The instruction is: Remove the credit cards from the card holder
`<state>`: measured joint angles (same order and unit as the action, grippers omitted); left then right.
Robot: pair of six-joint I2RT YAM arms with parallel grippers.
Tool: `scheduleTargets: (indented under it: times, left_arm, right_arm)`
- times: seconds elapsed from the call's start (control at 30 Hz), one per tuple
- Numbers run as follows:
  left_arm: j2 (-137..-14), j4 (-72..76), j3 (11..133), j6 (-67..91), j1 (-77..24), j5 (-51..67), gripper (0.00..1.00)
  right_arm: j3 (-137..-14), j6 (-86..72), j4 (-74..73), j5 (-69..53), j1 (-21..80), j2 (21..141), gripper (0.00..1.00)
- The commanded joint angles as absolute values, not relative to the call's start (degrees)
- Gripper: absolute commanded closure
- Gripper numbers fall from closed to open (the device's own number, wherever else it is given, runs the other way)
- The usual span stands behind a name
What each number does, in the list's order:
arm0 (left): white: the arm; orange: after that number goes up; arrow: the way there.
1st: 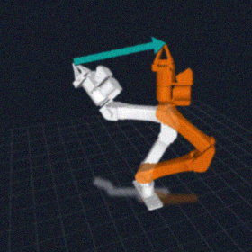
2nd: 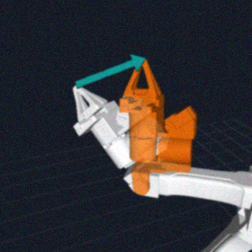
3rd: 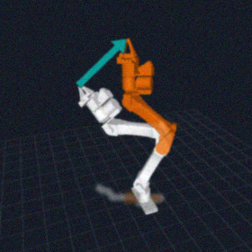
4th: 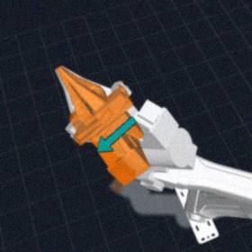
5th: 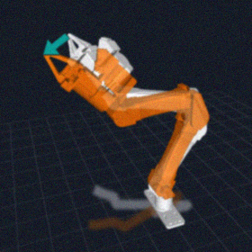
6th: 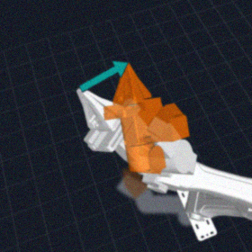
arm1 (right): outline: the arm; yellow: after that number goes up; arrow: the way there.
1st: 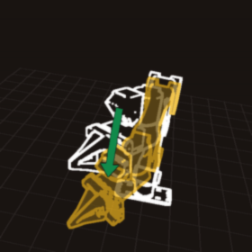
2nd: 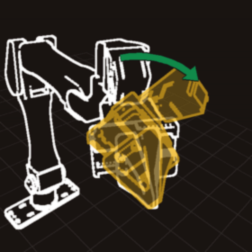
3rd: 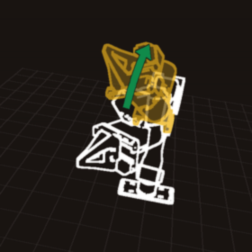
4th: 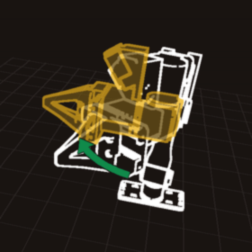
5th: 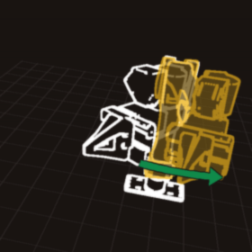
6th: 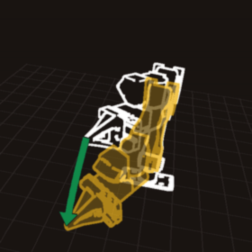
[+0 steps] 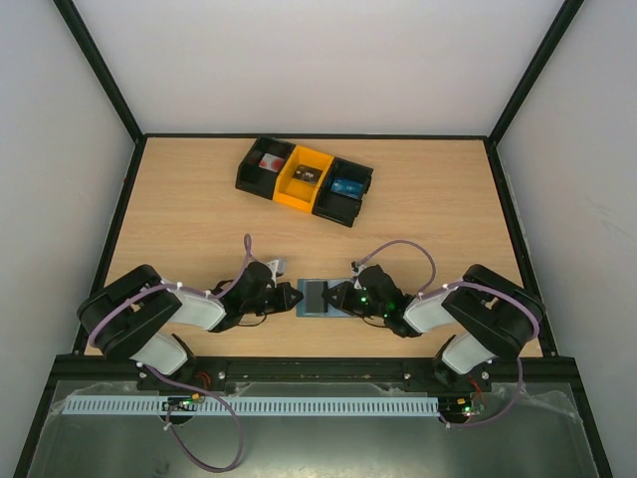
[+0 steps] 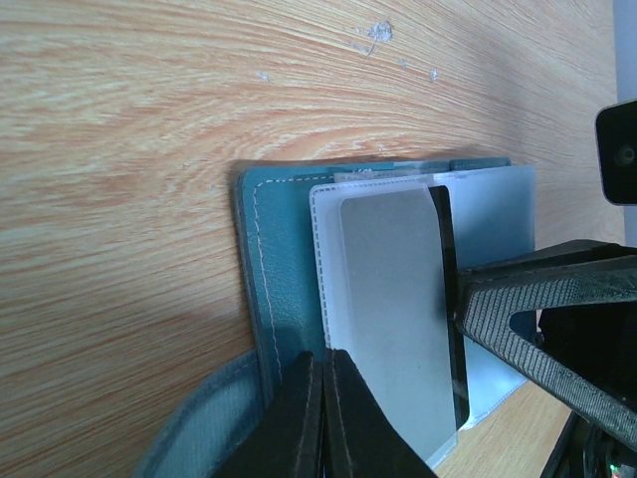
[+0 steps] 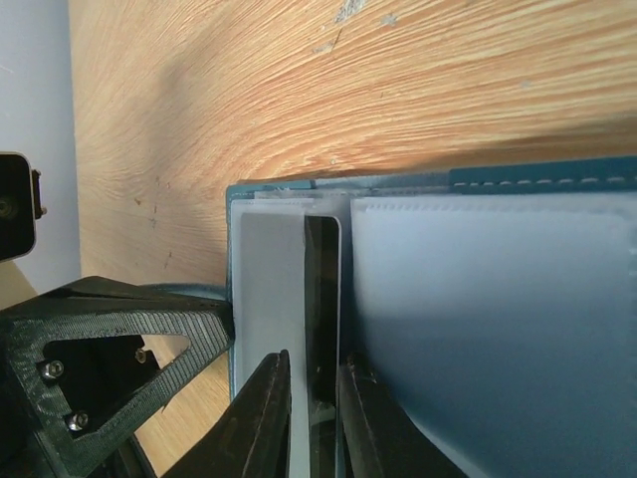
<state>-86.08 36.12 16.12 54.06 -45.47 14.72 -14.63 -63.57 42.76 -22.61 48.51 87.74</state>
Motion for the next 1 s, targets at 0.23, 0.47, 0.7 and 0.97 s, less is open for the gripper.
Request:
scheduleTargets:
  times: [0.23,0.47,0.7,0.97]
  left_arm:
    - [-89.2,28.4,13.8,53.5,-45.8,11.8,0.97]
    - [-89.3,27.6,14.6,53.1,-45.8,11.7,0.97]
    - [-87.1,26.1,15.7,53.4,-45.7,10.9,0.97]
    - [-83.5,18.6,23.6,50.0,-45.8,9.6,0.77]
  right_arm:
    - [-12.5,-63.0,40.1,-19.0,48.8,84.6,0.98]
    - [-11.7,-62.5,35.1,-16.1,48.8,80.2,0.98]
    - [-12.8,-61.9,27.2,-13.2,48.7,73.1,0.98]
    - [-14.2,-64.5,16.5,-8.7,48.7,62.7,0.98]
